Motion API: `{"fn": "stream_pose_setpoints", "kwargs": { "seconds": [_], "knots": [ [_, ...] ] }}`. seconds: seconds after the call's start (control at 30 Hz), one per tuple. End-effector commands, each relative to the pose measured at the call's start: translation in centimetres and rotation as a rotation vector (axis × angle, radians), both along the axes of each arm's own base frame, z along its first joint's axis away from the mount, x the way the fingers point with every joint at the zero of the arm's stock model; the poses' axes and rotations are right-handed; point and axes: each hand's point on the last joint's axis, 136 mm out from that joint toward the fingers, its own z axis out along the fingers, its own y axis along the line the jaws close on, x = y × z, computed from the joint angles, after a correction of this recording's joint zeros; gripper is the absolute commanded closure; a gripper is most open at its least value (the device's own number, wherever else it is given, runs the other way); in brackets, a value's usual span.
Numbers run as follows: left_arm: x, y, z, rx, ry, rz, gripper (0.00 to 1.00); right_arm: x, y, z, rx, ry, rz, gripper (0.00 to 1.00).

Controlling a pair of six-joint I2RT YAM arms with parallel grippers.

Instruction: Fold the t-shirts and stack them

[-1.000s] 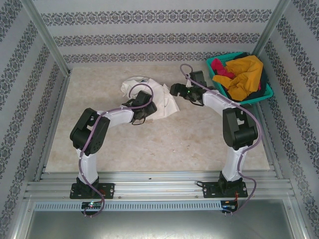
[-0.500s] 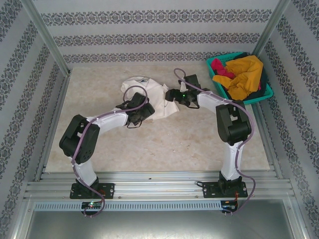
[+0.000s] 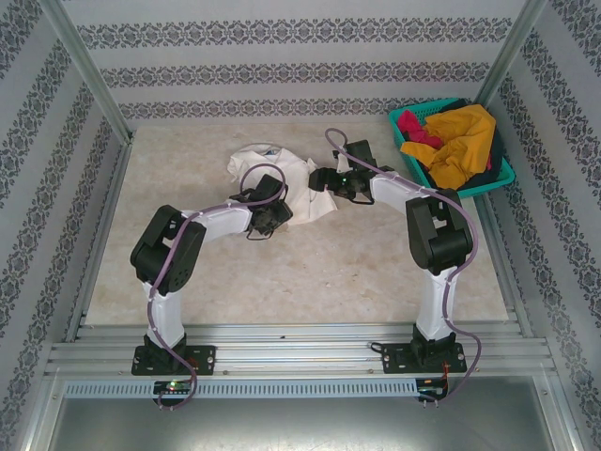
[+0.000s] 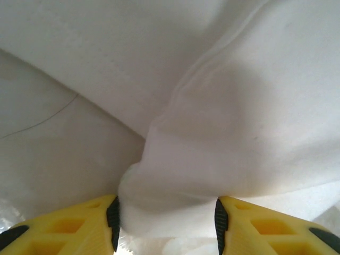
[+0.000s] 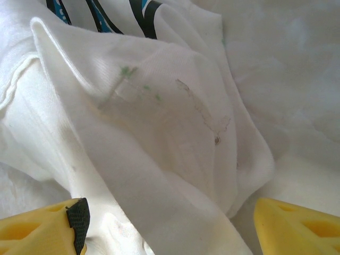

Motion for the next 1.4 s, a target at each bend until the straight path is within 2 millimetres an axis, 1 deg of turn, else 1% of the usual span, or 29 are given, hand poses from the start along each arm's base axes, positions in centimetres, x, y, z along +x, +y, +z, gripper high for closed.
{"fn": "stream_pose_setpoints", "kwargs": {
  "seconds": [0.0,0.03,0.07,0.17,0.2,0.23,0.27,0.3,0.33,0.43,0.47,0.53,0.6,0.67,0.8,0.83,0.9,0.93,1.03,1.13,1.23,1.33,1.37],
  "knots": [
    [0.5,-0.3,-0.1,0.016,0.002,-0.014,0.55,0.3,0.7,0.3,0.026,-0.01,0.023,0.19],
    [0.5,-0.1,-0.2,0.019,0.004,-0.015,0.56,0.3,0.7,0.3,0.029,-0.011,0.025,0.19],
    [0.6,0.0,-0.2,0.021,0.005,-0.014,0.6,0.4,0.8,0.3,0.032,-0.01,0.026,0.2],
    [0.6,0.2,-0.4,0.026,0.009,-0.011,0.78,0.5,1.0,0.3,0.038,-0.01,0.031,0.24],
    [0.6,0.3,-0.3,0.029,0.008,-0.012,0.87,0.5,1.0,0.2,0.038,-0.01,0.031,0.28],
    [0.5,0.4,-0.2,0.036,0.006,-0.013,0.97,0.5,1.0,0.1,0.037,-0.007,0.029,0.36],
    [0.5,0.6,0.0,0.041,0.002,-0.015,1.0,0.6,0.9,0.0,0.035,-0.003,0.021,0.48],
    [0.5,0.7,0.3,0.05,-0.009,-0.018,1.0,0.7,0.6,0.0,0.028,-0.004,0.004,0.62],
    [0.5,0.9,0.8,0.058,-0.022,-0.02,1.0,0.8,0.3,0.2,0.025,-0.008,-0.014,0.74],
    [0.8,1.8,2.7,0.085,-0.079,-0.019,1.0,1.3,-1.0,1.5,0.018,-0.043,-0.066,1.0],
    [0.8,2.2,3.3,0.09,-0.093,-0.016,1.0,1.5,-1.4,2.2,0.019,-0.057,-0.079,1.0],
    [1.2,3.2,5.0,0.099,-0.129,0.001,1.0,2.0,-2.4,4.4,0.02,-0.101,-0.11,1.0],
    [1.8,4.5,7.5,0.106,-0.183,0.018,1.0,2.5,-3.7,7.3,0.02,-0.168,-0.157,1.0],
    [2.5,6.1,10.2,0.115,-0.244,0.041,1.0,2.8,-5.1,11.0,0.031,-0.247,-0.208,1.0],
    [4.0,9.7,16.5,0.122,-0.353,0.08,1.0,2.6,-7.7,20.2,0.112,-0.409,-0.301,1.0],
    [4.3,10.7,18.5,0.122,-0.382,0.096,1.0,2.2,-8.4,23.1,0.133,-0.463,-0.323,1.0],
    [4.6,12.4,22.3,0.121,-0.444,0.119,1.0,1.0,-9.9,28.2,0.155,-0.563,-0.362,1.0],
    [4.7,13.4,24.5,0.122,-0.482,0.133,1.0,0.2,-10.7,30.7,0.168,-0.612,-0.383,1.0],
    [4.3,15.8,29.7,0.144,-0.54,0.144,1.0,-2.7,-12.7,37.2,0.181,-0.757,-0.435,1.0],
    [3.2,17.7,34.5,0.205,-0.596,0.134,1.0,-5.9,-14.6,41.9,0.186,-0.872,-0.49,1.0],
    [1.7,19.0,38.6,0.265,-0.66,0.133,1.0,-9.3,-15.8,45.8,0.195,-0.968,-0.528,1.0],
    [0.2,19.7,42.0,0.293,-0.73,0.146,1.0,-12.1,-16.7,48.6,0.203,-1.043,-0.557,1.0],
    [-0.1,19.8,42.7,0.295,-0.747,0.151,1.0,-12.7,-16.9,49.3,0.206,-1.061,-0.562,1.0]
  ]
}}
